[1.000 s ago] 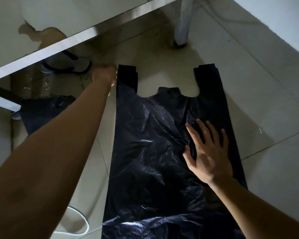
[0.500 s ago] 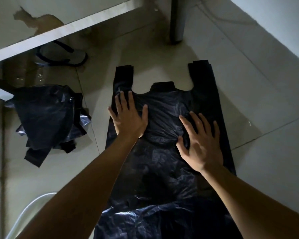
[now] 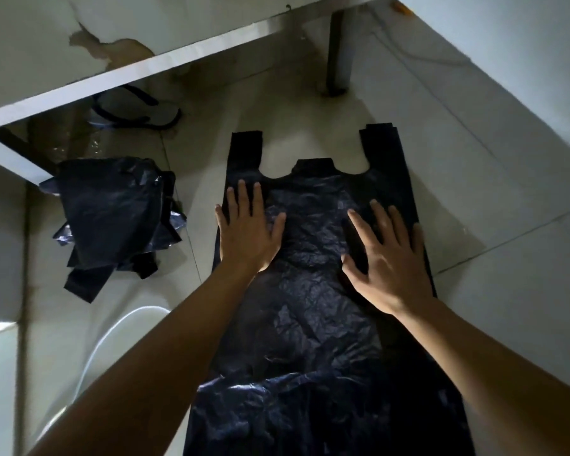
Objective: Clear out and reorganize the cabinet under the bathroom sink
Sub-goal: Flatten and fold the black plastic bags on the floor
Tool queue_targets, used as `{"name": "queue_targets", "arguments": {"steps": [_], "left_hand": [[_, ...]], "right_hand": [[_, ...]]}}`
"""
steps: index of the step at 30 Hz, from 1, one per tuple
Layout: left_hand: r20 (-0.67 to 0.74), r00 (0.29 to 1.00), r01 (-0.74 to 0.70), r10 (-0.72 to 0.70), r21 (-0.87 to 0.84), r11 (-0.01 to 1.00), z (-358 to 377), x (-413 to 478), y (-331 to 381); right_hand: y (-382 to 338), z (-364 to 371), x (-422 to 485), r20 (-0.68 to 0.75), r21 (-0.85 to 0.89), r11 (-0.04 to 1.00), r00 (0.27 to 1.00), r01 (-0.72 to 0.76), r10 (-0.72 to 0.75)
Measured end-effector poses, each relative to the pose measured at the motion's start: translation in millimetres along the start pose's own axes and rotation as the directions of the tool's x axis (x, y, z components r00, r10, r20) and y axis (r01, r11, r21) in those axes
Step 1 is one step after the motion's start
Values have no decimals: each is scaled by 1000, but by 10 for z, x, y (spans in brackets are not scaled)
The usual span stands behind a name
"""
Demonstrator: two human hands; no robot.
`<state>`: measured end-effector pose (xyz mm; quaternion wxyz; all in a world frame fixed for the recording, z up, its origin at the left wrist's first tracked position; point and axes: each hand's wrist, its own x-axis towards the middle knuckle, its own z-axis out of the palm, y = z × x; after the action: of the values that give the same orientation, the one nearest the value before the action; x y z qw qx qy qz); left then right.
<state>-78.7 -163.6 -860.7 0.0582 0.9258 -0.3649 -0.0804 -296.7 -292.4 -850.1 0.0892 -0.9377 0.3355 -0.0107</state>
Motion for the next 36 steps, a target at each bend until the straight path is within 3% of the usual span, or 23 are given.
{"name": "queue_targets", "arguments": {"steps": [7,12,17,25,30,36], "left_hand": [[25,999,-46,46,37,998,212,-233,-188],[-1,999,-45,45,6,999,95,-572,-18],[24,994,-112,111,63,992,276,-925,-59],[51,991,-127,124,49,991,224,-1134,-7],[99,968,-233,229,36,972,294,-1543,-16],[104,976,-202,193,90,975,248,-1491,65]], "right_hand": [[160,286,-168,83,-36,998,996,42,-39],[76,98,-242,37,27,999,999,-24,23],[137,188,-482,114,-24,997,991,69,-66],[75,105,-586,91,-40,998,995,49,-45],[49,172,-962,177,-76,970,961,229,-213],[50,99,-852,201,-109,967,958,230,-205]]}}
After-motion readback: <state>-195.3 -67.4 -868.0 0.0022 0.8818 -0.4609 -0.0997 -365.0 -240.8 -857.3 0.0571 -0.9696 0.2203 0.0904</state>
